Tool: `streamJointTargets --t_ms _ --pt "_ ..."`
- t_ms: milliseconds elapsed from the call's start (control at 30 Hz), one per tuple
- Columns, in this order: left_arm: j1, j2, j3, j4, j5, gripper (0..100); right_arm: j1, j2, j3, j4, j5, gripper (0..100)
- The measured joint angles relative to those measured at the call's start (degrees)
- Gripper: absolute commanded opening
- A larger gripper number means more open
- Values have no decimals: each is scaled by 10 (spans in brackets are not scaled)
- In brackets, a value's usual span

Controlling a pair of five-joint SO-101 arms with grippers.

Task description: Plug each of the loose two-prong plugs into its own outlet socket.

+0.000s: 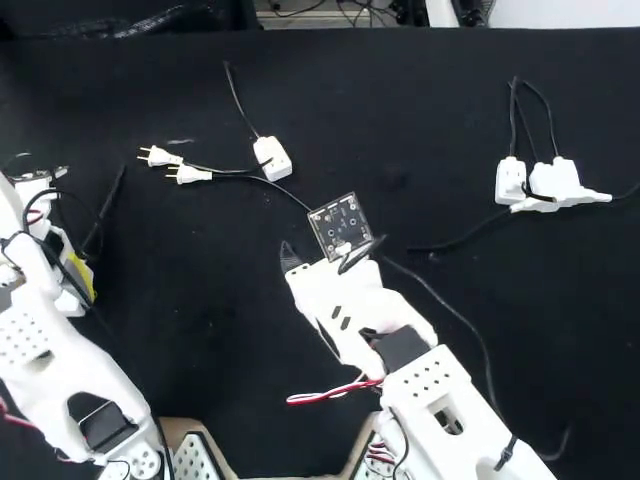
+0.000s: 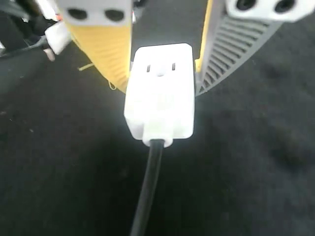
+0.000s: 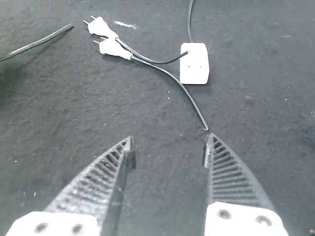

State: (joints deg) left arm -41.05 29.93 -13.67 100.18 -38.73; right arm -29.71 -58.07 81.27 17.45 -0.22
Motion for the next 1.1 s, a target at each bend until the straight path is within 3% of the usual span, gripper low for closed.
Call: streamJointTargets --t_ms 133,300,467,733,933,1100 --pt "-1 -98 93 -14 96 31 0 0 0 0 0 222" --pt "-4 -215 251 -115 225 30 0 0 0 0 0 222" --pt "43 -350 427 -219 292 33 0 0 0 0 0 222" --pt "210 -517 577 -292 312 80 0 0 0 0 0 222" --pt "353 -528 586 -294 311 239 0 0 0 0 0 222" --pt "398 -525 586 -295 310 234 0 0 0 0 0 222"
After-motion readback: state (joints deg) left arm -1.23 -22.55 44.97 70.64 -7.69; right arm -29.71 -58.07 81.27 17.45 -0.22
